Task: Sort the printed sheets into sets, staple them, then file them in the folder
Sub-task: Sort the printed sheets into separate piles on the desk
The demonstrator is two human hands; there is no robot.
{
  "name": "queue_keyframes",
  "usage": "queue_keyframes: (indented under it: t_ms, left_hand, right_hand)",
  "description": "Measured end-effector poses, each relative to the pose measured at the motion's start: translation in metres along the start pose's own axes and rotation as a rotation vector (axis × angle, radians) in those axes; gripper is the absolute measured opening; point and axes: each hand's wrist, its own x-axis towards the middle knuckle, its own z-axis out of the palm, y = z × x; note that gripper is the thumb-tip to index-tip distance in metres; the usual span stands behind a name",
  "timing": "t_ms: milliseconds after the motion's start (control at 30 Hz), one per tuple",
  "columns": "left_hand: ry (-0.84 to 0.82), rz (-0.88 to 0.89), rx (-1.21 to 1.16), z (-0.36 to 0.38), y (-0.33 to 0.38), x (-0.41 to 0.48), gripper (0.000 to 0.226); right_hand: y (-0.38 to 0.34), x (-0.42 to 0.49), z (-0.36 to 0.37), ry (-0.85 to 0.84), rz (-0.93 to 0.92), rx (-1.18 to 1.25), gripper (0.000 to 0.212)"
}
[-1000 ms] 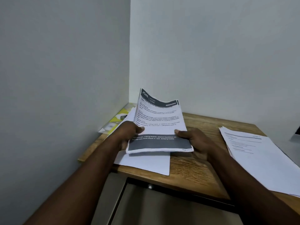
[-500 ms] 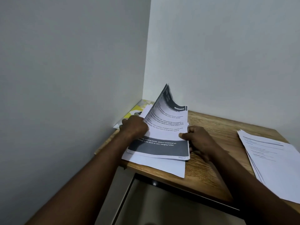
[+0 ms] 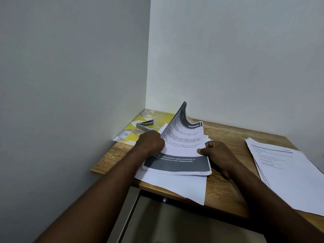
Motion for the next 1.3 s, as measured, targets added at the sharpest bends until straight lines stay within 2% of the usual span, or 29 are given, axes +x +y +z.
queue_keyframes:
  t_ms: [100,200,267,367,500,767,933,1100,1233,1300]
  left_hand:
    - [0.009,-0.019,0.003,0.004,0.009,-0.004,0.009]
    - [0.071,0.015,0.088,0.005,0.011,-0.009,0.036]
    - [0.153,0.087,0.049,0.002,0.012,-0.014,0.035]
    - [0.128,0.134,-0.153,-0.005,0.008,-0.013,0.017]
    - [0.007,0.099,-0.508,-0.011,-0.002,-0.018,0.024]
    - [0.049,0.086,-0.442,-0.007,-0.015,-0.012,0.022]
    - [0.138,0.098,-0.516,-0.01,-0.02,-0.009,0.02]
    - [0.208,0.035,-0.537,-0.011,-0.026,-0.005,0.015]
    - [0.212,0.068,-0.426,-0.005,-0.025,-0.008,0.004]
    - [0.215,0.096,-0.378,-0.004,-0.021,-0.008,0.004]
  right_hand:
    - [0.002,-0.002,-0.006,0.014,-0.002,-0.02,0.02]
    - [-0.003,-0.006,-0.009,0.021,0.003,-0.014,0.017]
    - [-0.007,-0.009,-0.011,0.034,-0.001,-0.01,0.021]
    - [-0.014,-0.008,-0.011,0.042,-0.029,0.002,0.019]
    - [-0.015,-0.004,-0.009,0.041,-0.019,0.023,0.015]
    - [-0.013,0.0,-0.003,0.048,0.02,-0.022,0.017]
    - [-0.017,0.001,-0.005,0.059,0.014,-0.033,0.015]
    - [-0.017,0.001,-0.007,0.059,0.018,-0.082,0.016]
    - [-0.012,-0.001,-0.01,0.045,0.044,-0.094,0.022]
    - [-0.012,-0.005,-0.013,0.021,0.058,-0.108,0.034]
